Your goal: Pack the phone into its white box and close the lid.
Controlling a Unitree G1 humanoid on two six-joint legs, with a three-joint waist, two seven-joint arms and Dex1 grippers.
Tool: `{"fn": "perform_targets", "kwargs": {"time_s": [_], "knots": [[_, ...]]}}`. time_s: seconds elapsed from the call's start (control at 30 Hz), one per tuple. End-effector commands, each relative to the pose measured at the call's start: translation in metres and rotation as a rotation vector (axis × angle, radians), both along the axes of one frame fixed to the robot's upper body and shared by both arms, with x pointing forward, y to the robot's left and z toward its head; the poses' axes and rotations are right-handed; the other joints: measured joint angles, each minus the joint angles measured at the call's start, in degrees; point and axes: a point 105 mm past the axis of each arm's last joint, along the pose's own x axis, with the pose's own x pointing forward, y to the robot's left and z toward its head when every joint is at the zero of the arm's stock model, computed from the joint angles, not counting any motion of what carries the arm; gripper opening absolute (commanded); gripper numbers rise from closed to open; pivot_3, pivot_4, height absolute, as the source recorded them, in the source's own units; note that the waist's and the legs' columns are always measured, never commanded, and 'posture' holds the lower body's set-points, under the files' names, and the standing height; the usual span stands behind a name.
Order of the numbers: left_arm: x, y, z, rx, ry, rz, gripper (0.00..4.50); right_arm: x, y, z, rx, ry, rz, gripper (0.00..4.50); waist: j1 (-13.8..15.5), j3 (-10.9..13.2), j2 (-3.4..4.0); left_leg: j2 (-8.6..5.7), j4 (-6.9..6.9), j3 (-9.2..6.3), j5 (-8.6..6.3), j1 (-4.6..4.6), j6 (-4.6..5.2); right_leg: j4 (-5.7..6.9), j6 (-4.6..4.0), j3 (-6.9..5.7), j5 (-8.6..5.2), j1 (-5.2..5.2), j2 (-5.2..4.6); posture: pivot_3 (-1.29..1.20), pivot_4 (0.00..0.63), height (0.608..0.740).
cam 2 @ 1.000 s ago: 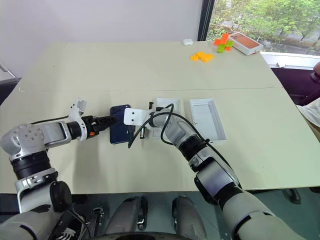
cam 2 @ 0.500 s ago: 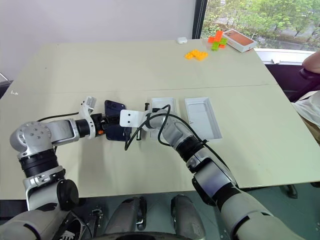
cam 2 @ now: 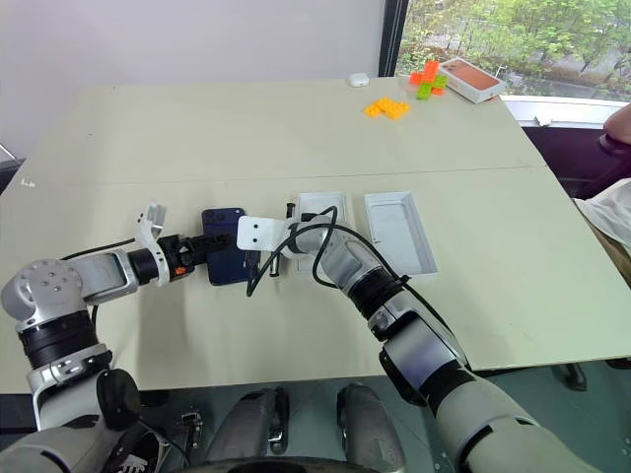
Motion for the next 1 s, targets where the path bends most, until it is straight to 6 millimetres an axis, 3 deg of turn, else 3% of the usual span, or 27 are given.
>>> {"fn": "perform_targets", "kwargs": {"time_s": [0.03, 0.1, 0.2, 0.37, 0.4, 0.57, 0.63, 0.83, 0.97, 1.0], "knots": [[-0.003, 0.005, 0.003, -0.028, -0.028, 0.010, 3.71, -0.003, 0.001, -0.003, 0.002, 0.010, 0.009, 0.04, -0.01, 0.00, 0.00, 0.00, 0.00, 0.00, 0.00, 0.00, 0.00, 0.00, 0.00, 0.00, 0.00, 0.00, 0.00, 0.00, 0.150, 0.740], [-0.003, 0.005, 0.000, -0.050, -0.020, 0.017, 3.71, -0.003, 0.001, -0.002, 0.001, 0.008, 0.012, 0.04, 0.00, 0.00, 0.00, 0.00, -0.01, 0.00, 0.00, 0.00, 0.00, -0.01, 0.00, 0.00, 0.00, 0.00, -0.01, 0.00, 0.150, 0.740], [-0.004, 0.003, -0.006, -0.083, -0.011, 0.020, 2.89, -0.003, 0.000, -0.001, 0.001, 0.003, 0.012, 0.00, 0.00, 0.00, 0.00, 0.00, -0.01, 0.00, 0.00, 0.00, 0.00, -0.01, 0.00, 0.00, 0.00, 0.00, -0.01, 0.00, 0.150, 0.740], [-0.003, 0.003, -0.013, -0.097, 0.007, 0.030, 0.35, -0.001, -0.001, 0.002, 0.001, -0.003, 0.008, 0.00, 0.29, -0.05, -0.08, 0.00, -0.01, 0.00, 0.00, 0.00, 0.00, -0.01, 0.00, 0.00, 0.00, 0.00, -0.02, 0.00, 0.150, 0.740], [-0.003, 0.003, -0.012, -0.103, 0.006, 0.029, 0.03, -0.001, -0.001, 0.002, 0.001, -0.003, 0.008, 0.00, 0.31, -0.08, -0.12, 0.00, -0.01, -0.01, 0.00, 0.04, 0.00, -0.01, -0.01, -0.01, 0.00, 0.05, -0.04, 0.00, 0.150, 0.740], [-0.006, 0.005, -0.009, -0.108, -0.021, 0.014, 0.03, -0.001, -0.003, 0.003, 0.008, -0.009, 0.008, 0.00, 0.00, -0.08, -0.11, 0.00, -0.01, -0.03, 0.00, 0.21, 0.00, -0.01, -0.10, -0.02, 0.04, 0.20, -0.04, 0.00, 0.150, 0.740], [-0.008, 0.008, -0.009, -0.163, -0.018, 0.013, 0.03, -0.002, -0.003, 0.012, 0.073, 0.022, 0.009, 0.00, 0.00, -0.08, -0.11, 0.00, -0.03, -0.03, 0.01, 0.20, 0.00, -0.01, -0.10, -0.02, 0.04, 0.18, -0.03, 0.00, 0.150, 0.740], [-0.009, 0.020, 0.000, -0.250, -0.024, 0.018, 0.03, -0.008, -0.012, 0.070, 0.393, 0.180, 0.003, 0.00, -0.04, -0.06, -0.12, 0.01, -0.10, -0.03, 0.03, -0.10, -0.01, -0.04, -0.09, -0.01, 0.05, -0.16, -0.02, 0.00, 0.150, 0.740], [-0.010, 0.020, 0.006, -0.293, -0.036, -0.005, 0.03, -0.017, -0.024, 0.097, 0.546, 0.298, 0.015, 0.00, 0.00, -0.06, -0.12, 0.02, -0.30, -0.03, 0.07, -0.10, -0.08, -0.04, -0.09, -0.01, 0.05, -0.28, -0.01, 0.00, 0.150, 0.740], [-0.011, 0.019, 0.011, -0.312, -0.047, -0.020, 0.00, -0.021, -0.033, 0.106, 0.604, 0.377, 0.027, 0.25, 0.05, -0.05, -0.11, 0.03, -0.33, -0.03, 0.07, -0.10, -0.08, -0.04, -0.10, -0.01, 0.05, -0.30, 0.00, 0.00, 0.150, 0.740]]}}
